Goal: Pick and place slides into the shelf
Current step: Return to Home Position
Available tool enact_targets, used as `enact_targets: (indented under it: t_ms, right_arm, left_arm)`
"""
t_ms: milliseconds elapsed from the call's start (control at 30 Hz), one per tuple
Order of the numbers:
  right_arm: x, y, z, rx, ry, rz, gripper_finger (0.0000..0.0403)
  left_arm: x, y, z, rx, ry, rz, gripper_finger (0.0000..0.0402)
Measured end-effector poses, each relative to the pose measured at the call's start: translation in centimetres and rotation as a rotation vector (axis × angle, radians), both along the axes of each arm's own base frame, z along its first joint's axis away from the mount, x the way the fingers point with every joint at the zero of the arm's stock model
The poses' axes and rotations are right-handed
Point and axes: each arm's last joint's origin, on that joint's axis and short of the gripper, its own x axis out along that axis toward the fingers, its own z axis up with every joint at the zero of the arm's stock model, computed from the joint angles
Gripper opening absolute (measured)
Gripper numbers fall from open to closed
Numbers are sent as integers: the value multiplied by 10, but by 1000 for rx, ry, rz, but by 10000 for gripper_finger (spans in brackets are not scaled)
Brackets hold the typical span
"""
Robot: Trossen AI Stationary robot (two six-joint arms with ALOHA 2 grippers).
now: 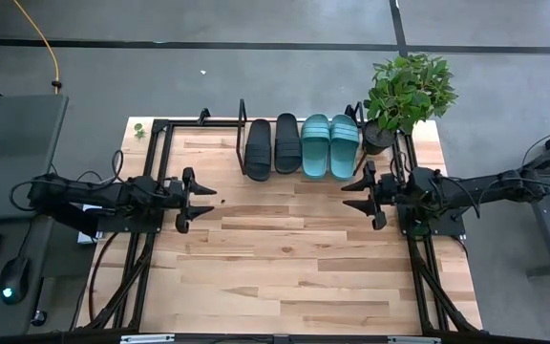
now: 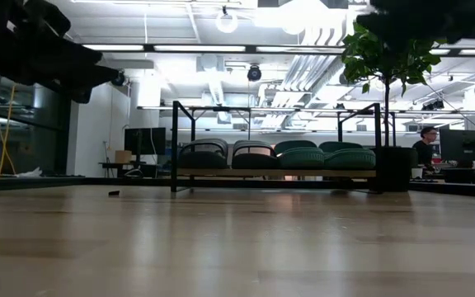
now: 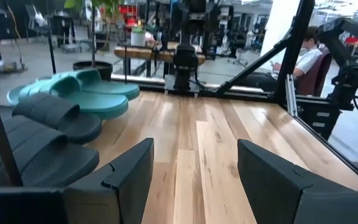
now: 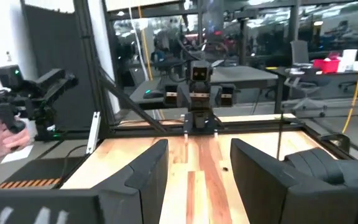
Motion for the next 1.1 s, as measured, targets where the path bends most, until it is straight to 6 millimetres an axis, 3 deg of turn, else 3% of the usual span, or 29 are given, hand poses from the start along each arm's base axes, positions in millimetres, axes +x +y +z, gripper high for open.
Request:
enact_targets:
  t_ms: [400, 733, 1100]
  right_arm:
    - [-25, -8, -53, 27, -100, -46, 165]
    - [-30, -7, -52, -6, -117, 13, 165]
    - [-28, -6, -66, -65, 21, 46, 165]
  left_arm:
    - [0, 1, -6, 37, -17, 18, 215]
    - [0, 1, -9, 35, 15, 28, 215]
    - [0, 2, -12, 36, 52, 50, 215]
